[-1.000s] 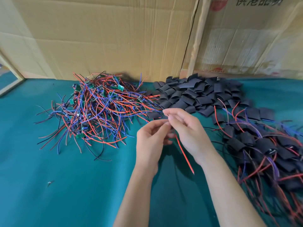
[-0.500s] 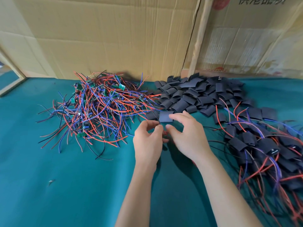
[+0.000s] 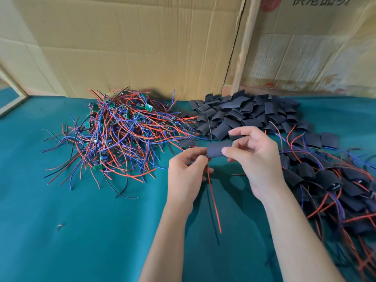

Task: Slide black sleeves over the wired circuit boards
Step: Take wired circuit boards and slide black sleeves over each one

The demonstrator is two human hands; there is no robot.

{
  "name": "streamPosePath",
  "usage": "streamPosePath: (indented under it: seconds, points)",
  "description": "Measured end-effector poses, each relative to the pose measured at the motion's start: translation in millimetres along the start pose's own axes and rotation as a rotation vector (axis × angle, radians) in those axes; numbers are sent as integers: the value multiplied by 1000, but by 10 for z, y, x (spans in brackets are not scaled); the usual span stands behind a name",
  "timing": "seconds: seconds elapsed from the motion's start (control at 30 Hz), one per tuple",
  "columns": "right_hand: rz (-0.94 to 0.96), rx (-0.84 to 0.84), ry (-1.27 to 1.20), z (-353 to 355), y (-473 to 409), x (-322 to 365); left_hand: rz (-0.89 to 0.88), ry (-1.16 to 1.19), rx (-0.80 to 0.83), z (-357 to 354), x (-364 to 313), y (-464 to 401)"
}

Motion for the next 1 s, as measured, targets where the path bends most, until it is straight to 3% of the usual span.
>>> streamPosePath:
  seconds: [0.43,0.6,0.73,1.0]
  points:
    - [18,142,-145,-131,22,5,-14,-5,67,-43,-18,15]
    - [89,-188,-212,244,21,71,-1,-19,96,-61,29,0]
    - [210,-451,-205,692,78,233,-39,-164,97,-96,25,-2]
    - [313,-558,-192,825,75,383,-113,-371,79,-107,35,-14]
Point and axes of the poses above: each hand's wrist, its own y-axis away from the middle knuckle, its own z-axis out of the back of the hand, x = y × z, the point moved 7 cm from there along -y, towards the middle knuckle, and after that the axes turned 7 degrees about x, right-handed, at the moved point
